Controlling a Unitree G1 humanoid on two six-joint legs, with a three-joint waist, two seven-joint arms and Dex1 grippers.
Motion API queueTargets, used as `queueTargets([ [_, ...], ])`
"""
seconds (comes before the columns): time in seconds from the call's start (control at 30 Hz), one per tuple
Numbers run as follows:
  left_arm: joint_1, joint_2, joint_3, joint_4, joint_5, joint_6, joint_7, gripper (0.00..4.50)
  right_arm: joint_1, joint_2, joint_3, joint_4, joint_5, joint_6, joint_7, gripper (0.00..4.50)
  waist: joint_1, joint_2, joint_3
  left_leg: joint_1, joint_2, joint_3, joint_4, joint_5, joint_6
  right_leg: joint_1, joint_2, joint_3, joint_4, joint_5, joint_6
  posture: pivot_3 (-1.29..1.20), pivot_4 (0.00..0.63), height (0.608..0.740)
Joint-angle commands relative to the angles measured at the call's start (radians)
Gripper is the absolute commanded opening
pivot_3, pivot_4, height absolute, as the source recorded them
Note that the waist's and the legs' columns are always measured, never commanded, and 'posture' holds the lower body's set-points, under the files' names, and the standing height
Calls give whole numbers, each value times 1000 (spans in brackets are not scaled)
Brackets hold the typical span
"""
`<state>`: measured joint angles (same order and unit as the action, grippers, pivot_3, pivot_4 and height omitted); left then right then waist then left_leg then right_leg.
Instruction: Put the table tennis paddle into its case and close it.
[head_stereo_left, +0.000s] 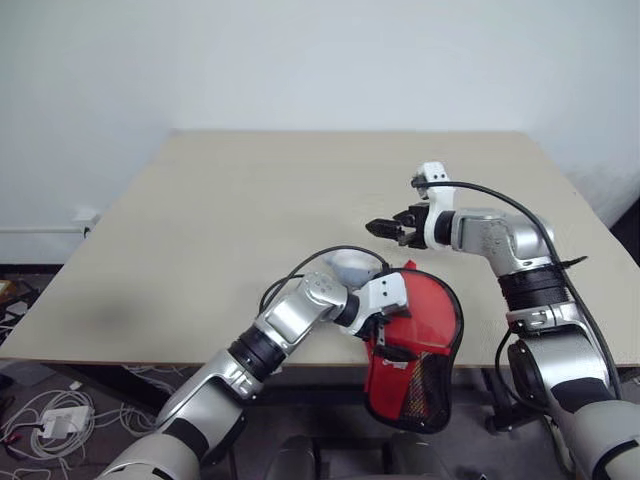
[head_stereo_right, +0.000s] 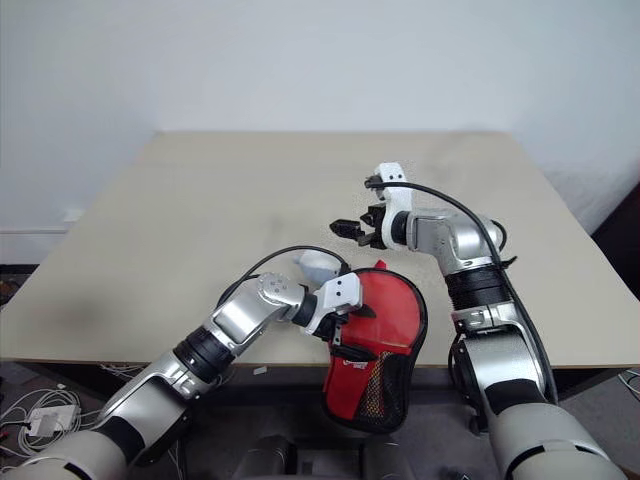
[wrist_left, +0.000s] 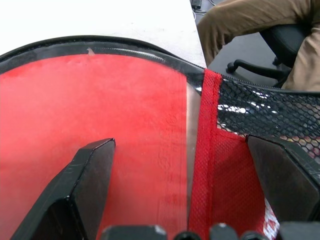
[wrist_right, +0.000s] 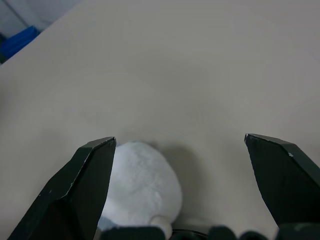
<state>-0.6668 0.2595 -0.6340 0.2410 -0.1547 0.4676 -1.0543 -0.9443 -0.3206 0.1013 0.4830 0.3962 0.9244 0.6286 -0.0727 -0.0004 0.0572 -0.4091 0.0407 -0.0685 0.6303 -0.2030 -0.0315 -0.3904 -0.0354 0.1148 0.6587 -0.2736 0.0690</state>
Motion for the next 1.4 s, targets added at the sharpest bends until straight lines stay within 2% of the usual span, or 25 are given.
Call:
queueTargets([
  [0.03,36,5,-33,49,64,31,12,4451,-61,7,18,65,-24,-25,74,4500,0,0,0,0,0,0,0,0,0,0,0,0,0,0,0,0,0,740],
  [0.17,48,-3,-19,42,68,41,17,4451,-86,21,84,156,-55,-13,192,4500,0,0,-1,0,0,-1,0,0,0,1,0,-1,0,0,0,0,0,740],
  [0.43,61,-13,0,35,79,57,24,4451,-138,69,121,311,-116,-51,307,4500,-1,0,-1,0,0,-1,1,0,0,1,0,-2,1,0,0,0,0,740],
  [0.87,67,-10,12,25,78,81,39,4451,-183,144,86,464,-234,-235,221,4500,-1,0,-3,1,0,-2,1,0,0,1,0,-2,1,0,0,0,0,740],
  [1.37,79,-25,21,11,71,110,59,4451,-232,190,112,545,-318,-267,278,4500,-1,0,-9,1,0,-3,2,0,0,2,0,-3,2,0,0,0,0,740],
  [1.4,81,-25,22,10,71,112,60,4487,-232,193,111,543,-320,-267,279,4320,-1,0,-10,1,0,-3,2,0,0,2,0,-3,2,0,0,0,0,740],
])
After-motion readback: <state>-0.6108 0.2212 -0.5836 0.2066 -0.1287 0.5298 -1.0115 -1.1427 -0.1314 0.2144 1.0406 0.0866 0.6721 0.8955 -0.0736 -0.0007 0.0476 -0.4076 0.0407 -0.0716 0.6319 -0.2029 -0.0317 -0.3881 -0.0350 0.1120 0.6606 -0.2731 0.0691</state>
